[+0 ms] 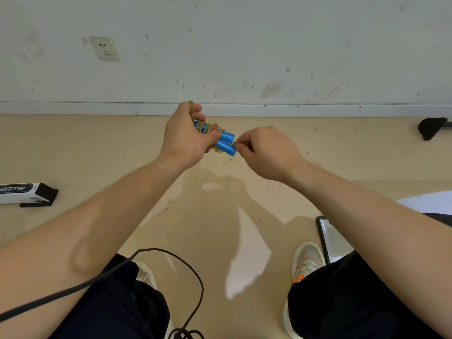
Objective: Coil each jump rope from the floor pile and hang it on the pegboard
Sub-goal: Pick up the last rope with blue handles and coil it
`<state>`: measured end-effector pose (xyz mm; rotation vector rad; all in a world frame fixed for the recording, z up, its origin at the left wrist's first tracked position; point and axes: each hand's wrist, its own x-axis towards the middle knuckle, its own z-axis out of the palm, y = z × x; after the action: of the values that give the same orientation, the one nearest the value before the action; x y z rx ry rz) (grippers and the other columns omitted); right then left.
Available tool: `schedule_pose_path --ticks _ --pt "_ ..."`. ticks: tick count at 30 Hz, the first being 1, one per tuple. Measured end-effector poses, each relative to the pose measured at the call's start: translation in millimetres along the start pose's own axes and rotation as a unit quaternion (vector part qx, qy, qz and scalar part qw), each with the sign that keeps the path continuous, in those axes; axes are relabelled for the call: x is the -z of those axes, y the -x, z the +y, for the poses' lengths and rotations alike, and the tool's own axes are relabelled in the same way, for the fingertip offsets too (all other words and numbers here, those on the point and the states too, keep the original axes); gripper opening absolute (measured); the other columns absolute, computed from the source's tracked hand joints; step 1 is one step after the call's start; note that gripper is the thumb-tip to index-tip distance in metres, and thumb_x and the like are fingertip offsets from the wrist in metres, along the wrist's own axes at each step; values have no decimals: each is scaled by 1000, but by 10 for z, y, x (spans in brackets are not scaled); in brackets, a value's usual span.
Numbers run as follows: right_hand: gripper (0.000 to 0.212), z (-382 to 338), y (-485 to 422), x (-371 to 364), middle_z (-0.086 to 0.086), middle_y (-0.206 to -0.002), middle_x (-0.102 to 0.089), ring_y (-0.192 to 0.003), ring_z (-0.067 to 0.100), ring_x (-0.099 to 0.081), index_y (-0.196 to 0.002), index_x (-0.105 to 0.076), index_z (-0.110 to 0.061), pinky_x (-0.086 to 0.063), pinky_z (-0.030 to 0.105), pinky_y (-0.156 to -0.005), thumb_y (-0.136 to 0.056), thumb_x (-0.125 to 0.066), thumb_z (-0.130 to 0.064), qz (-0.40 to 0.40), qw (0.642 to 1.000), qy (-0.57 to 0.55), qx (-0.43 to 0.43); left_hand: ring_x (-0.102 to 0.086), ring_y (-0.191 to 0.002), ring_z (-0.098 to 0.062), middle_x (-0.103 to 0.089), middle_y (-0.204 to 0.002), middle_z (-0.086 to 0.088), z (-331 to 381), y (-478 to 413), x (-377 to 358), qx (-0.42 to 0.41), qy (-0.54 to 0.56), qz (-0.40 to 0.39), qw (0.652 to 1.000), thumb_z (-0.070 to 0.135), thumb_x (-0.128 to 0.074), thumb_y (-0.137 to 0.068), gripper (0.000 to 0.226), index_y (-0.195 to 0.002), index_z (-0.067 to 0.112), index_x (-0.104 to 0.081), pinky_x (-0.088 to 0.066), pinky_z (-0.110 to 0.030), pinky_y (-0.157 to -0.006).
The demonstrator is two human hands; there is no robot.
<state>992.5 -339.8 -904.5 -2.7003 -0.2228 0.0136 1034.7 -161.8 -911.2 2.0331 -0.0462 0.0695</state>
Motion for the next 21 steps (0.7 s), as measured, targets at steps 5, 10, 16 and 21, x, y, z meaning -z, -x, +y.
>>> schedule_pose_path --ticks 5,10,16,21 --pt "21 15 -11 33 -3 -83 -50 -73 27 -53 -100 -65 -24 -24 28 -49 -102 -44 -23 -25 978 180 103 -64 -95 -18 -54 -107 10 -73 18 -47 -29 -67 0 997 21 -84 -76 62 -128 18 -49 -60 -45 -76" --pt "18 67 -28 104 -4 -76 -38 -66 25 -46 -97 -65 -25 -22 27 -48 -96 -52 -13 -44 945 269 178 -65 -96 -20 -54 -107 9 -94 66 -106 -17 -71 -16 997 22 -84 -77 62 -128 16 -50 -60 -45 -75" --pt "21 33 -26 147 -4 -71 -31 -66 24 -48 -97 -64 -24 -26 29 -49 -92 -52 -8 -60 928 308 201 -67 -95 -22 -55 -116 1 -72 121 -116 61 -10 -19 998 17 -84 -79 63 -130 13 -47 -62 -35 -63" --pt "27 9 -4 186 -6 -71 -31 -68 21 -45 -106 -65 -28 -22 26 -48 -92 -52 -8 -61 923 315 214 -67 -93 -22 -55 -116 1 -99 165 -148 65 3 -7 998 14 -82 -80 63 -132 11 -47 -61 -31 -60"
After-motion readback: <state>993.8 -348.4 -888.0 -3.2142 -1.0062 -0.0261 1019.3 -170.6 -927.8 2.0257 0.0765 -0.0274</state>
